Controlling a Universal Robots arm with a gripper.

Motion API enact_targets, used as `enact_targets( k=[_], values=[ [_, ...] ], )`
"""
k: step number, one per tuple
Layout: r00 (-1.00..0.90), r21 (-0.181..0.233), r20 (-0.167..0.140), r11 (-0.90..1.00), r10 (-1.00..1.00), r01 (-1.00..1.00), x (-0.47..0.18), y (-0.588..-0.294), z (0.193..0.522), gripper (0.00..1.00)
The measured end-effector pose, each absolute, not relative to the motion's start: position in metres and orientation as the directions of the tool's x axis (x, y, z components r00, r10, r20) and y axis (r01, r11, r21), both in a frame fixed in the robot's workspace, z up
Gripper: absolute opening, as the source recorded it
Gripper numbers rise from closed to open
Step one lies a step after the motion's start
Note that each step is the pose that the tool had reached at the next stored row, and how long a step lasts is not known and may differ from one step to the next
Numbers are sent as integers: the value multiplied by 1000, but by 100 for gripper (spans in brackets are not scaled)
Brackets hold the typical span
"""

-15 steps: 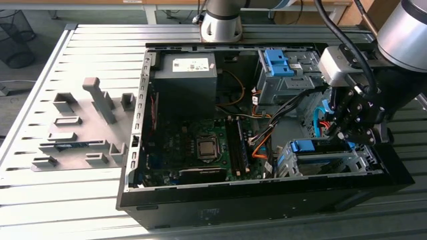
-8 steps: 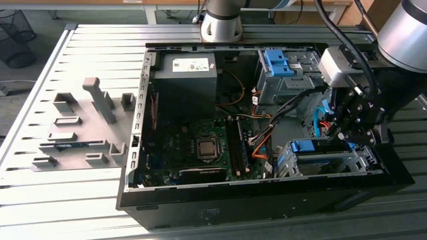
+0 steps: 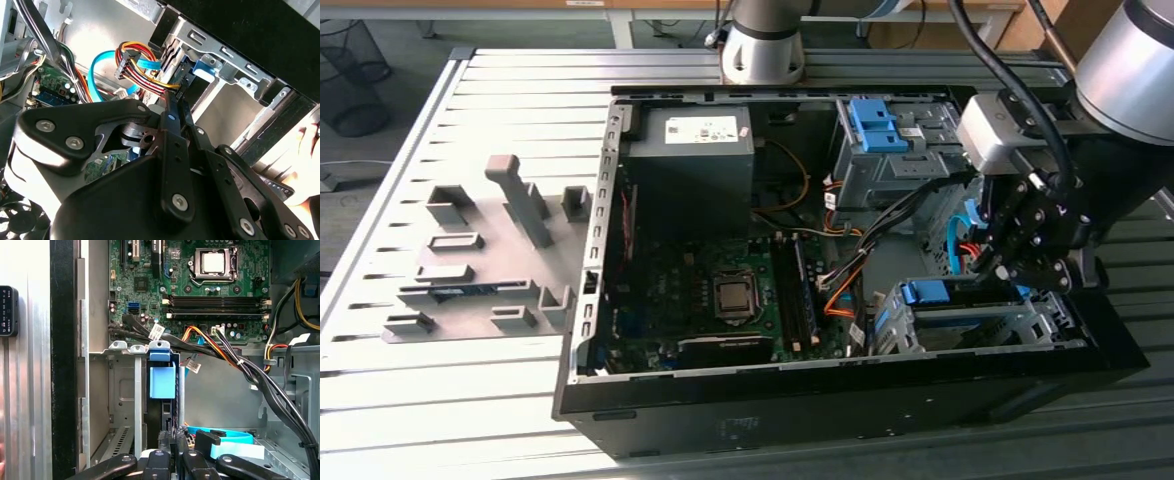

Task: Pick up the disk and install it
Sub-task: 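Insert the first disk wire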

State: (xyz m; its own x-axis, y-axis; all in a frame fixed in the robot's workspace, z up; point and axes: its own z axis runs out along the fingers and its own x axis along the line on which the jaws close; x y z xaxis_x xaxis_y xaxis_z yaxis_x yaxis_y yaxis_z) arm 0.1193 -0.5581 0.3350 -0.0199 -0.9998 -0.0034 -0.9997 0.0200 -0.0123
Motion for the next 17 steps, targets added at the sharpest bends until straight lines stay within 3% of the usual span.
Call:
enact_targets(
  k=[17],
  values=[
    [-22,-12,-3,22,-1000,-1000,119,-558,329,16]
  ],
)
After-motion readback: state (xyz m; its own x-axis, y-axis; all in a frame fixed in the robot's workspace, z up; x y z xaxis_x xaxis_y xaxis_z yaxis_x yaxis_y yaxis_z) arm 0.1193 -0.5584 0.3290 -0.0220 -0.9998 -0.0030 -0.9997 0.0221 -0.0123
